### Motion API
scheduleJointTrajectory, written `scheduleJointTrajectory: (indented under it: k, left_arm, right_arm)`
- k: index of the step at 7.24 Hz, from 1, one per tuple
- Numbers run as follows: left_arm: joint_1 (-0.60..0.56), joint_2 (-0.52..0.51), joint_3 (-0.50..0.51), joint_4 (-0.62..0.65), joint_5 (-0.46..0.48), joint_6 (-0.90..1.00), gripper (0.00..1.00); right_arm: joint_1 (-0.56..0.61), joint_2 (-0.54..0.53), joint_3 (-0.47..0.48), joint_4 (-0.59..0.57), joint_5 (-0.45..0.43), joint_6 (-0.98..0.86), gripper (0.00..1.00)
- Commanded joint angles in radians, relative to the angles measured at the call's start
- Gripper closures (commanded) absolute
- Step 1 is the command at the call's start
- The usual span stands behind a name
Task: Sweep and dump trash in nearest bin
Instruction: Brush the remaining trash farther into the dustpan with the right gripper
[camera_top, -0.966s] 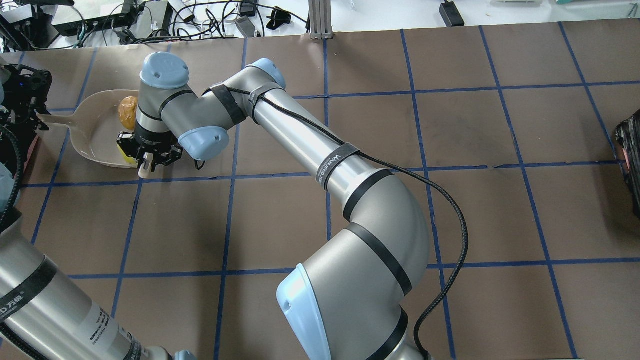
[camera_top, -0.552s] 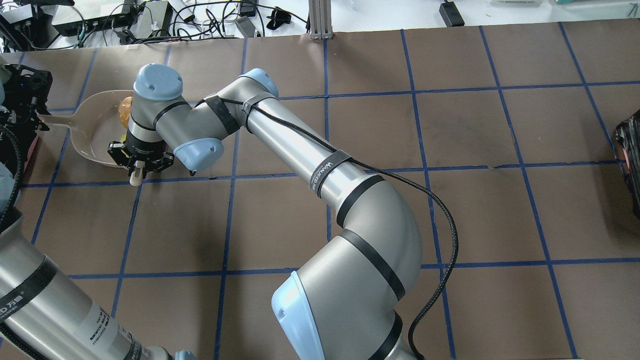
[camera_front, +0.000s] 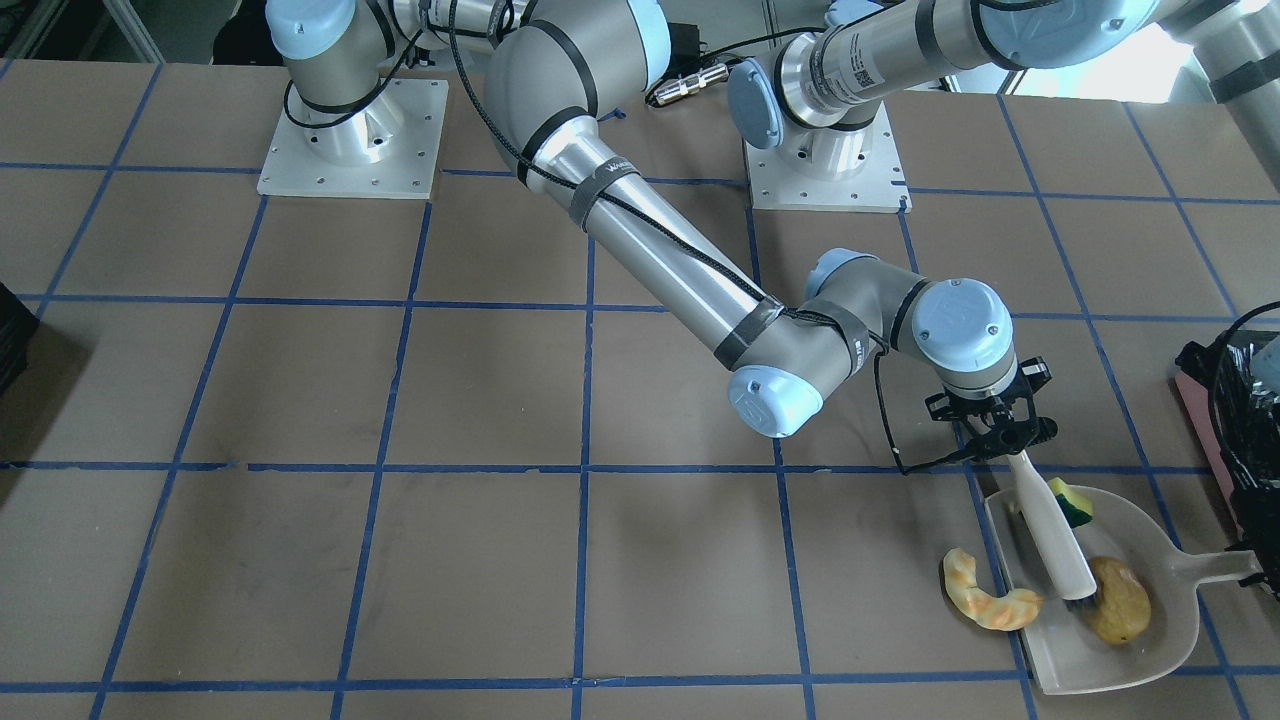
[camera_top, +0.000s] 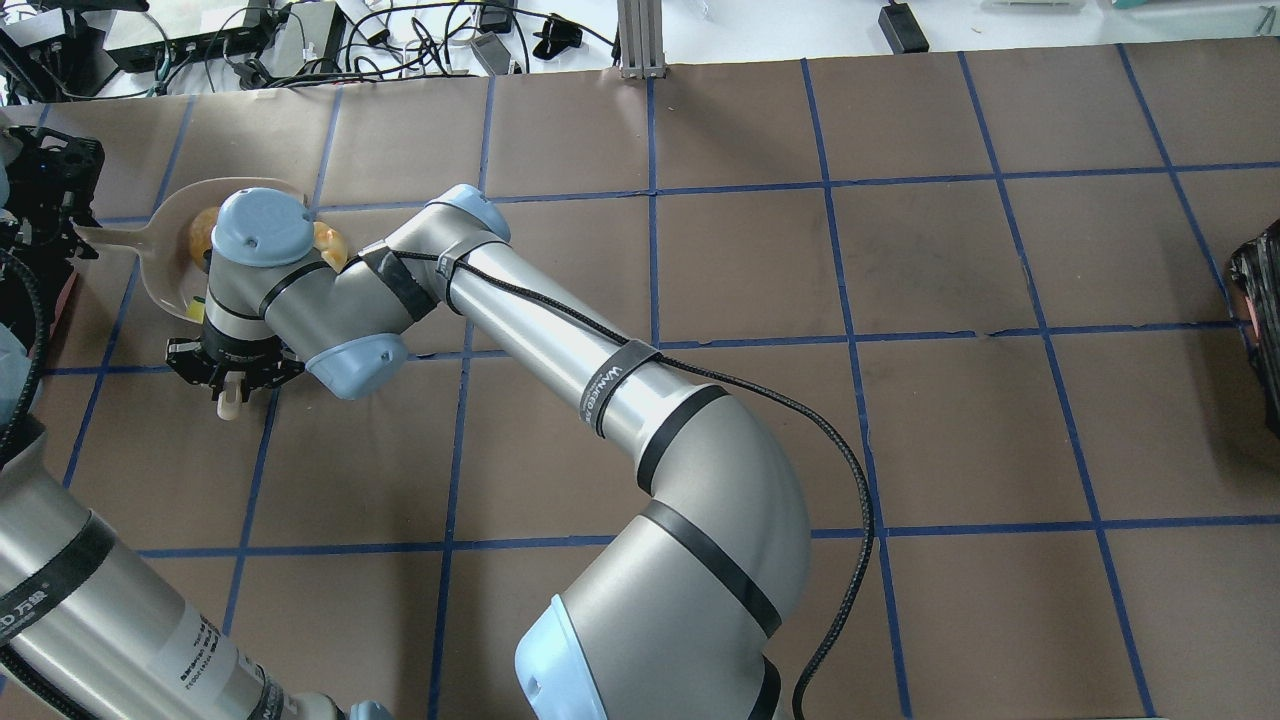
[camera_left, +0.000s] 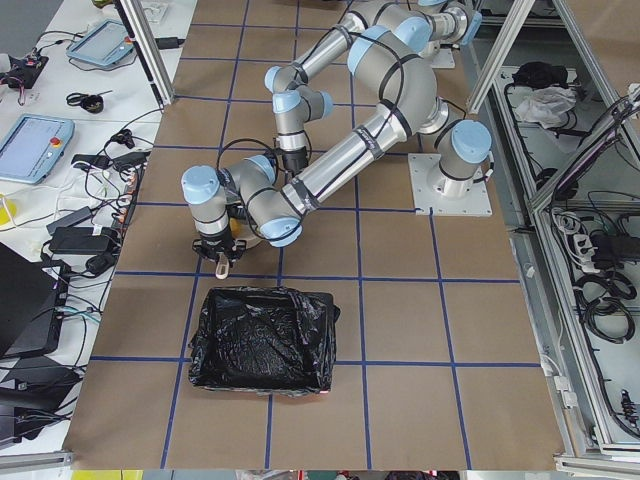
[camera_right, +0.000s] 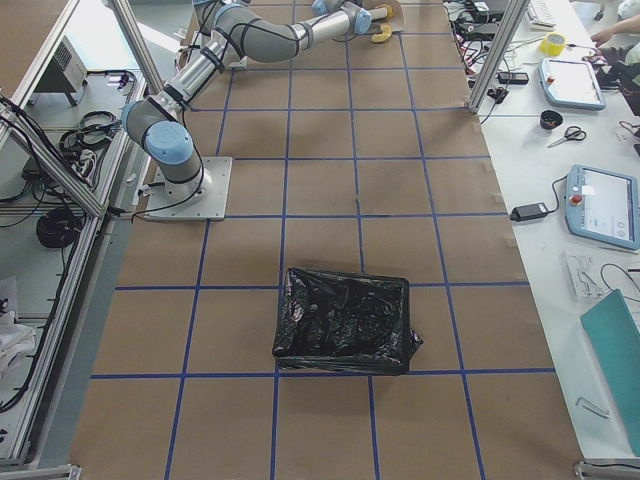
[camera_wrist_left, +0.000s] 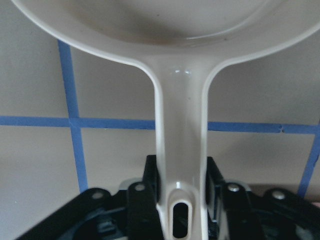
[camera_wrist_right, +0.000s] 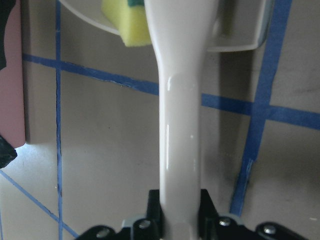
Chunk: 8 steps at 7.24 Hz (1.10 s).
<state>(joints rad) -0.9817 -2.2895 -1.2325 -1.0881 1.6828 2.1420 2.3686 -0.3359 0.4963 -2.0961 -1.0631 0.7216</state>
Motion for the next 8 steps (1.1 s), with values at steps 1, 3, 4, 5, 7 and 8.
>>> scheduleJointTrajectory:
  k: [1, 3, 4, 5, 7, 8]
  left_arm:
    - [-0.005, -0.001, 0.002, 0.001, 0.000, -0.001, 1.00]
    - [-0.005, -0.004, 0.002, 0.001, 0.001, -0.001, 1.00]
    - [-0.005, -0.004, 0.002, 0.001, 0.000, -0.001, 1.00]
    - [-0.005, -0.004, 0.001, 0.001, 0.000, -0.001, 1.00]
    - [-0.005, -0.004, -0.002, 0.001, 0.000, -0.002, 1.00]
    - [-0.005, -0.004, -0.004, 0.001, 0.000, -0.002, 1.00]
  right_arm:
    - [0.015, -0.041, 0.001, -0.002, 0.002, 0.037, 1.00]
    - [0.009, -0.074, 0.030, -0.001, -0.009, 0.039, 1.00]
    - [0.001, -0.074, 0.033, -0.001, -0.055, 0.080, 1.00]
    - [0.001, -0.061, 0.027, -0.002, -0.119, 0.132, 1.00]
    - [-0.012, -0.075, 0.034, -0.001, -0.145, 0.136, 1.00]
    - [-0.023, -0.077, 0.037, 0.004, -0.225, 0.148, 1.00]
